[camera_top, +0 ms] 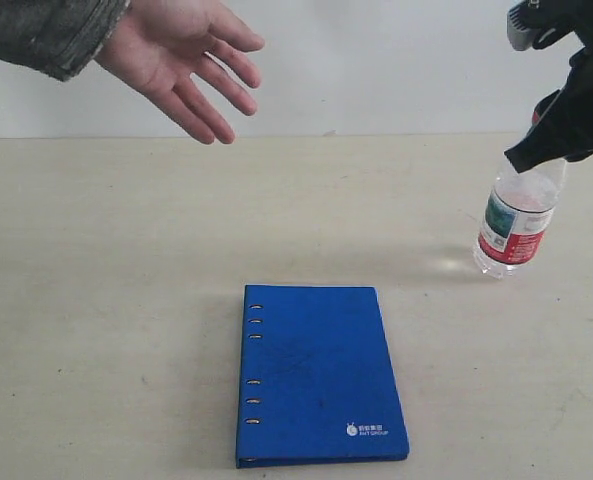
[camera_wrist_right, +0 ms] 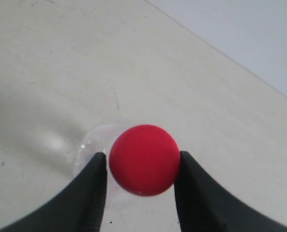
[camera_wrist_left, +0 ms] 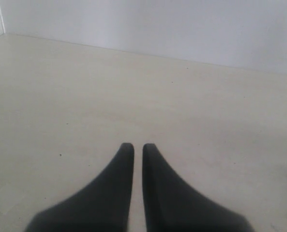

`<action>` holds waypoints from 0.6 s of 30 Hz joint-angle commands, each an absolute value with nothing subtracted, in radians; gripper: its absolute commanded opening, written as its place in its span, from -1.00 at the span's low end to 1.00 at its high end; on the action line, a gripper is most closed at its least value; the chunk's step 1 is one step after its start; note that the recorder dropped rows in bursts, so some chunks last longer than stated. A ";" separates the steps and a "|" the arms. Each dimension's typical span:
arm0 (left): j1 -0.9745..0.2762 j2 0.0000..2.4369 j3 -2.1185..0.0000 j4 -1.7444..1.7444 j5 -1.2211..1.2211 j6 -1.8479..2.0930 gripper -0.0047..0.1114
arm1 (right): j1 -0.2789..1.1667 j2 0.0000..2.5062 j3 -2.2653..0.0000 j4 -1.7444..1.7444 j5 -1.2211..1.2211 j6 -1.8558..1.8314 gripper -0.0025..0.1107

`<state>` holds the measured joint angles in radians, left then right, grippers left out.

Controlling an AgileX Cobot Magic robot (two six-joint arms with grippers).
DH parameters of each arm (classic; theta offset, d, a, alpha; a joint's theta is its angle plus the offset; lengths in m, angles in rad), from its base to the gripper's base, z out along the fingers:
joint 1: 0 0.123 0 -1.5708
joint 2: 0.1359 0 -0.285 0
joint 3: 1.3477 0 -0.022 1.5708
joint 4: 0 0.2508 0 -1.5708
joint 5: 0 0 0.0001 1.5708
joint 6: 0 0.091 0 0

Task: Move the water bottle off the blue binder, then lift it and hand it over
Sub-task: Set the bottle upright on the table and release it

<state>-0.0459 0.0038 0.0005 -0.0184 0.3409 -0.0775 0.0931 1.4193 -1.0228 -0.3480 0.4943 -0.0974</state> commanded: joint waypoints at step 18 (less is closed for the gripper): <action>-0.042 0.000 0.000 -0.017 0.336 -0.074 -0.81 | 0.090 1.421 -1.025 -0.375 0.421 -0.023 -0.10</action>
<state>-0.0459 0.0038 0.0005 -0.0184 0.3409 -0.0775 0.0931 1.4214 -1.0228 -0.3719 0.4337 -0.0296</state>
